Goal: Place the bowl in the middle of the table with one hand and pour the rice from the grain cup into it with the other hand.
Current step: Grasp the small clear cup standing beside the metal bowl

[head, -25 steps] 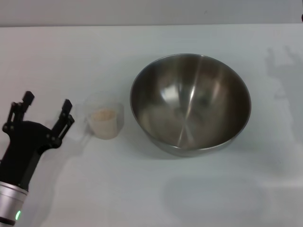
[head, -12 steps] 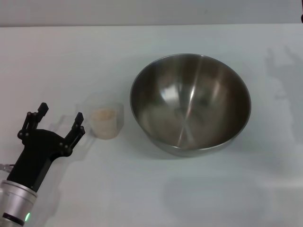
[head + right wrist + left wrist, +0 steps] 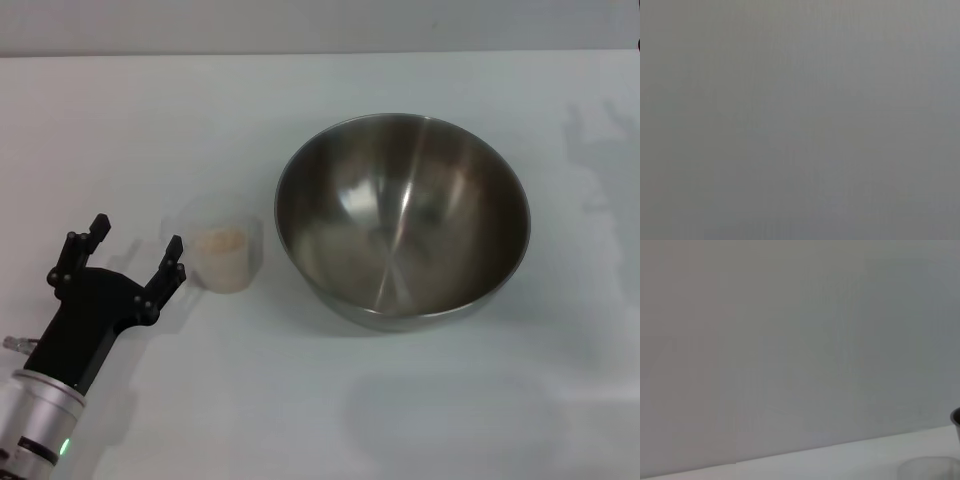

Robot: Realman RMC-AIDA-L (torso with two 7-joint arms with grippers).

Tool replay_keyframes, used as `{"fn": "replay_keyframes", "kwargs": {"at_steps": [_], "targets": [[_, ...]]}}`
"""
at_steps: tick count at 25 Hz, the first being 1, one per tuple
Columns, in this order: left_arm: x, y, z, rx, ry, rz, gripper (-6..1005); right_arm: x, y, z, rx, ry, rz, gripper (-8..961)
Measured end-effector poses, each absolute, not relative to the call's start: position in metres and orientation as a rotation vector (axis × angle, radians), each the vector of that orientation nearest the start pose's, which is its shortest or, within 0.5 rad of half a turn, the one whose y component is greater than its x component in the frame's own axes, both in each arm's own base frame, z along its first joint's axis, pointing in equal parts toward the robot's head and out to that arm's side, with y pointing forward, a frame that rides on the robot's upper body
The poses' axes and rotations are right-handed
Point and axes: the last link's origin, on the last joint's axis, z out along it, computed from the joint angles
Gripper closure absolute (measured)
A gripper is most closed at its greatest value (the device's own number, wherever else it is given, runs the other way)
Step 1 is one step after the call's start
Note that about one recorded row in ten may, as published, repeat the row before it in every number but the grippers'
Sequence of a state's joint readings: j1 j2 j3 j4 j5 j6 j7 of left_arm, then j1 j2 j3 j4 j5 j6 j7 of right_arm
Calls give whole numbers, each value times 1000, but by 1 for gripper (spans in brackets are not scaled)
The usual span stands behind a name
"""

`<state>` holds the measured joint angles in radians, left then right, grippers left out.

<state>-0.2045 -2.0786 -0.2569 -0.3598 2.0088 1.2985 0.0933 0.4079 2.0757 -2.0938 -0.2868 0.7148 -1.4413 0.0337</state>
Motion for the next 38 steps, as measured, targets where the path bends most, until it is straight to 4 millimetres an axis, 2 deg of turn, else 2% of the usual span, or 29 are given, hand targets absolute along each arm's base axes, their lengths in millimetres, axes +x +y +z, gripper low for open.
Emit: {"fn": "replay_keyframes", "kwargs": {"at_steps": [17,38], "targets": [[-319,251,-79,-1842,-469,-615,137,282,329,23,-1402,237,923,496],[-315,283,-80,-1871,-472,-555,138,276,340,21,-1427,230,915,496]]}}
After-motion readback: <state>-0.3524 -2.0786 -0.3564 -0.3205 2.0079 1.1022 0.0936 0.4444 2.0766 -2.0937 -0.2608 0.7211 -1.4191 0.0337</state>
